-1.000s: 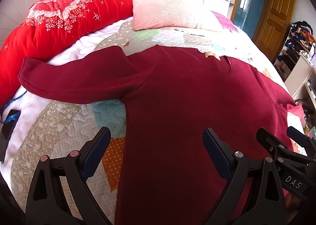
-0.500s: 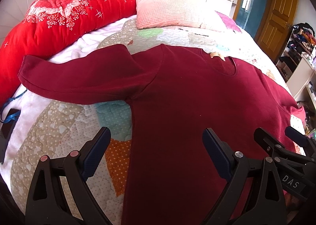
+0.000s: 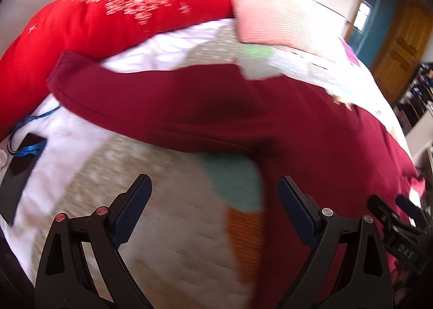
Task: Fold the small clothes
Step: 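Grasp the sweater sleeve cuff with the left gripper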
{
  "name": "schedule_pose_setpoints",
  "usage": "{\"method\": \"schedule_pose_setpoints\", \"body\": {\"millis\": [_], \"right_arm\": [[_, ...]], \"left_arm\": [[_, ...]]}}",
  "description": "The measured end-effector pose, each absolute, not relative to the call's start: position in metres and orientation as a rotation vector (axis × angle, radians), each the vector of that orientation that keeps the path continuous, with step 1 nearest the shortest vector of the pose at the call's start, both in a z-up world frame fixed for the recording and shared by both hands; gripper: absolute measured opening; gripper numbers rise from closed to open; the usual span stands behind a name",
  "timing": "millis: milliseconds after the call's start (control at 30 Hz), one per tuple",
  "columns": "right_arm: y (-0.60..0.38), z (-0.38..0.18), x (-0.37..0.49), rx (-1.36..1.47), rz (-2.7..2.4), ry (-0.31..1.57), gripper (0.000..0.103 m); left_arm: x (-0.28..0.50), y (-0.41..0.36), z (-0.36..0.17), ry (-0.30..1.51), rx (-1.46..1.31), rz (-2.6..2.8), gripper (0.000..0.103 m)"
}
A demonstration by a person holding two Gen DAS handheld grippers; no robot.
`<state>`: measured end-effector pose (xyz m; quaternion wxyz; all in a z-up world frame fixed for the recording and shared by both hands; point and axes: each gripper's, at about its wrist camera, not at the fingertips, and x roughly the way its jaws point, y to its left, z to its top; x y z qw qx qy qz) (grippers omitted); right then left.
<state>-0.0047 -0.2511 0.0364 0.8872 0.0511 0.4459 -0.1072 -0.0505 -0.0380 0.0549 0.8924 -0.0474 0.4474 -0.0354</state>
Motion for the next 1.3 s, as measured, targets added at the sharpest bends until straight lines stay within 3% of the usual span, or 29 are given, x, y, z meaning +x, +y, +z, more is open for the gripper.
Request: {"method": "schedule_pose_setpoints", "body": {"millis": [267,433,767,833,900,967,1133,1300], "right_arm": [[-0.226,0.031,0.012,0.078,-0.164,0.943,0.100],[-0.222,0.029,0.018,0.097,-0.136,0.952,0.100],[-0.214,0.026,0.028,0.129,-0.075,0.976,0.100],[-0.214,0.026,0.028,0.136,-0.066,0.976,0.100],[-0.214,0.026,0.028,0.136,-0.068,0.976,0.100],[-0.216,0.024,0.029,0.141,-0.073,0.982,0.100],[-0.226,0.027,0.024,0.184,-0.081,0.976,0.100],[-0.242,0.037,0.017,0.225,-0.108,0.940,0.100]], "left_arm": [[0.004,0.089,0.052,0.898,-0.321,0.170,0.094],[0.034,0.156,0.045,0.852,-0.478,0.295,0.086],[0.089,0.201,0.017,0.872,-0.373,0.425,0.085],[0.090,0.204,0.017,0.861,-0.387,0.387,0.066],[0.091,0.204,0.017,0.877,-0.390,0.343,0.030],[0.087,0.203,0.022,0.873,-0.379,0.332,0.014],[0.052,0.178,0.066,0.796,-0.421,0.170,0.011],[0.012,0.093,0.119,0.737,-0.395,-0.105,0.011]]}}
